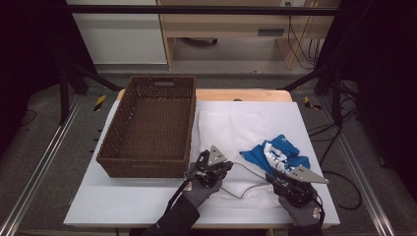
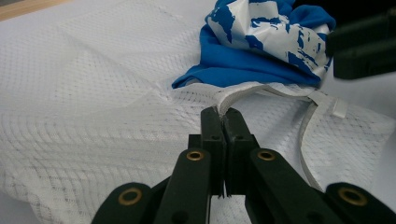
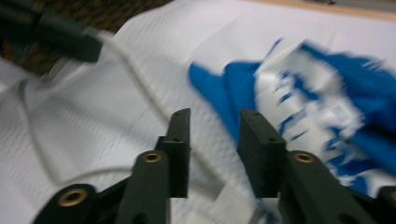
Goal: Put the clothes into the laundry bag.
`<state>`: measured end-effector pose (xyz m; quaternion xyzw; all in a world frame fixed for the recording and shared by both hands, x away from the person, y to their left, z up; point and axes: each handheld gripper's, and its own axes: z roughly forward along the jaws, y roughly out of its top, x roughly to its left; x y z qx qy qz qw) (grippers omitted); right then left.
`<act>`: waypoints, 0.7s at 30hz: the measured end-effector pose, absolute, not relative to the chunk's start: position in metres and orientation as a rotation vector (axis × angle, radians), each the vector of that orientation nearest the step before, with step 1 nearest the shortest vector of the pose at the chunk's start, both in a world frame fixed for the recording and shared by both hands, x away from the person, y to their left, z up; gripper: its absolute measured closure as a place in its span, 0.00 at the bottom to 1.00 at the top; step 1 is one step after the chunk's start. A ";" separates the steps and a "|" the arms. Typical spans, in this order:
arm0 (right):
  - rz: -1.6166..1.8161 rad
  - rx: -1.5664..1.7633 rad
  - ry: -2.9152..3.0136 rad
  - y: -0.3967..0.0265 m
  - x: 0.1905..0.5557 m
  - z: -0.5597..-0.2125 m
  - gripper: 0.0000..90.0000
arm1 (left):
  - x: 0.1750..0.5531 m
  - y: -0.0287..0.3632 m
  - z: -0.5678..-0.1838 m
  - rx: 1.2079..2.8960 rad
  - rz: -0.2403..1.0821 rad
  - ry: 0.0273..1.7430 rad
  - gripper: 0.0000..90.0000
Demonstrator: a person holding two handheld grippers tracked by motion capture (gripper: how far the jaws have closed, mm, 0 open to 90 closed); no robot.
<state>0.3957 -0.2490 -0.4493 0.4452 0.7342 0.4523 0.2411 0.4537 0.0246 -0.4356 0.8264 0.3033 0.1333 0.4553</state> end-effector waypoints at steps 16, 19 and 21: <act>1.043 1.351 1.874 -0.264 0.458 -0.445 0.29 | 0.455 0.025 -0.437 2.042 0.326 0.748 0.99; 1.019 1.364 1.897 -0.261 0.462 -0.451 0.29 | 0.455 0.025 -0.437 2.046 0.326 0.747 0.99; 0.979 1.367 1.939 -0.255 0.467 -0.461 0.29 | 0.454 0.025 -0.437 2.050 0.325 0.747 0.99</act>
